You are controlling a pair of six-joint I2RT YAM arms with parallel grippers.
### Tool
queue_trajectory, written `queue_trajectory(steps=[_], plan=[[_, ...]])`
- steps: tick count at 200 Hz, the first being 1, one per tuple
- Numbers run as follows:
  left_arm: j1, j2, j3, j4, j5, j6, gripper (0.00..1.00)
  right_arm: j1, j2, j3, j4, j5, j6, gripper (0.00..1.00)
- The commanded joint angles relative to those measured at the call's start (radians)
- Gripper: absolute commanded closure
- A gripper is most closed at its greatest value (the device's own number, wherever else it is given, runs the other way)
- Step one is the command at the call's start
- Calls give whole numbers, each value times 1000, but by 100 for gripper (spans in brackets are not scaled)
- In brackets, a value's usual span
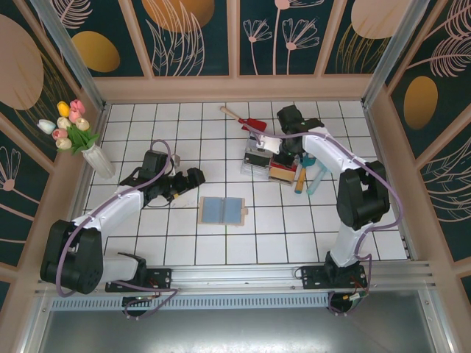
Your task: Take the credit cards out of the card holder
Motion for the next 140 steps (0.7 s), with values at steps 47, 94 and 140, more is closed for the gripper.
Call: queue_trajectory(steps=[47, 94, 140], plan=[[6, 3, -17, 24, 20, -2, 2, 12, 17, -54, 27, 14, -21, 100], [4, 4, -22, 29, 26, -2, 1, 11, 13, -86, 83, -7, -11, 98], [5, 5, -19, 31, 30, -4, 2, 12, 13, -75, 103, 17, 19, 84]])
